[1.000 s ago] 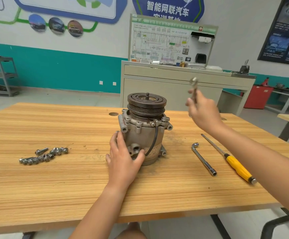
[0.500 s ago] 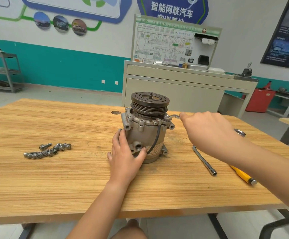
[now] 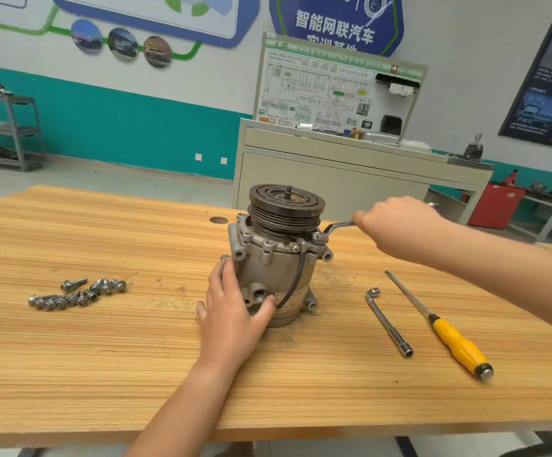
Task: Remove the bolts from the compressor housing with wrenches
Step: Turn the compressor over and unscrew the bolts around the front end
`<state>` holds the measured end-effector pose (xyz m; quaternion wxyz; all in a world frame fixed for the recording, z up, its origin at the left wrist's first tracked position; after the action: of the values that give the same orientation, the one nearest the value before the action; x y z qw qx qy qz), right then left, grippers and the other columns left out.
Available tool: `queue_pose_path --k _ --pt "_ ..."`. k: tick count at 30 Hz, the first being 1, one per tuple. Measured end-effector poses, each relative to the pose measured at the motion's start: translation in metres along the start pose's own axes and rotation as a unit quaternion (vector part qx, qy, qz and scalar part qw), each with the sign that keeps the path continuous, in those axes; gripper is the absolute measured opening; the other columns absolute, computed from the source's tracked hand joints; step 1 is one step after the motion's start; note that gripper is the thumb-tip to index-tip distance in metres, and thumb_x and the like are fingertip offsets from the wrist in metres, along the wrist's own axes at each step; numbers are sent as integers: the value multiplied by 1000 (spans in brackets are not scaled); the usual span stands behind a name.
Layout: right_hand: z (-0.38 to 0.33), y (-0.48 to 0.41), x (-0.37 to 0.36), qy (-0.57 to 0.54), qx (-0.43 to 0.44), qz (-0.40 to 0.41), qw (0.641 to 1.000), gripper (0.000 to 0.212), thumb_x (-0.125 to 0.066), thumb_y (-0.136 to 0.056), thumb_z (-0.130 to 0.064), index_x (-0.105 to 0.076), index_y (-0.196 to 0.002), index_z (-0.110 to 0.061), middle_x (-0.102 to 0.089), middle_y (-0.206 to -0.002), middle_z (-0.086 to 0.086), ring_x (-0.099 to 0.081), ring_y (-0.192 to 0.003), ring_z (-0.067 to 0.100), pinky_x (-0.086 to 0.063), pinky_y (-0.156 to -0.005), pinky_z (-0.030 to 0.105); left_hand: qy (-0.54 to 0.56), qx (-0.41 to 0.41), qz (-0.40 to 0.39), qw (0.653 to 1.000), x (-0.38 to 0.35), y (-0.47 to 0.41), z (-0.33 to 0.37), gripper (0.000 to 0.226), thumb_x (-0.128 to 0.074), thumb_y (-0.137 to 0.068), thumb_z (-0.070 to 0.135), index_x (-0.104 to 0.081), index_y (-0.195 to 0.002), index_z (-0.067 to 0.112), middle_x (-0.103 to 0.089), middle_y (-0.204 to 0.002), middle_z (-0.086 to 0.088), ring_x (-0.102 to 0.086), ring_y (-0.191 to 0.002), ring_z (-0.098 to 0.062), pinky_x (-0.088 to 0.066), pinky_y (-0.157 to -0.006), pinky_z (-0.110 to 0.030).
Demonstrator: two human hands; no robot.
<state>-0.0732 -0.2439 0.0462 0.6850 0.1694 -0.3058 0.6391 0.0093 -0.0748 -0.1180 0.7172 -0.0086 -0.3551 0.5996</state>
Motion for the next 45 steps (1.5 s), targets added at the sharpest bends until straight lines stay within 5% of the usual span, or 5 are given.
queue_pose_path --k 6,12,20,35,45 --pt "-26 -47 -29 -159 -3 125 979 30 -38 -92 0 -50 -119 -5 -60 -109 8 -59 -98 25 -47 -72 31 0 1 6 1000 5 0 1 92 -66 -79 46 -12 -148 19 -18 -151 1 -24 -138 -17 -25 -107 -59" --pt "10 8 -26 -472 -192 270 817 32 -40 -98 -16 -45 -127 -6 -56 -65 9 -52 -54 27 -39 -51 34 -10 -6 2 1000 3 1 3 90 -65 -81 43 -12 -149 16 -17 -153 -3 -22 -139 -19 -24 -108 -57" --pt "-25 59 13 -132 -117 36 984 56 -39 -92 -9 -20 -142 -27 -36 -59 -7 -29 -47 11 -20 -39 26 -13 -5 2 1000 4 3 4 91 -65 -82 42 -10 -149 14 -16 -153 -4 -21 -140 -20 -23 -109 -57" --pt "-3 25 6 -93 -57 7 994 68 -36 -89 -2 -19 -142 -41 -50 -66 -5 -41 -49 9 -25 -38 23 8 2 0 1000 5 3 4 92 -67 -81 43 -11 -149 18 -15 -152 -2 -24 -138 -20 -23 -109 -53" --pt "-28 -49 -41 -266 -62 165 948 35 -40 -91 4 -51 -124 -2 -63 -108 16 -57 -99 32 -45 -75 39 14 7 -13 1000 4 2 6 91 -65 -83 42 -9 -149 16 -12 -153 0 -27 -137 -21 -24 -110 -52"
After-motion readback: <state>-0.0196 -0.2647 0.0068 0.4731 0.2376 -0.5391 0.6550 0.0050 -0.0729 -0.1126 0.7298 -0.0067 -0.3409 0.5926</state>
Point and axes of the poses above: each hand's wrist, its own y-axis away from the middle knuckle, its own x-axis out of the back of the hand, z = x × y, the point moved 4 cm from there along -y, towards the middle knuckle
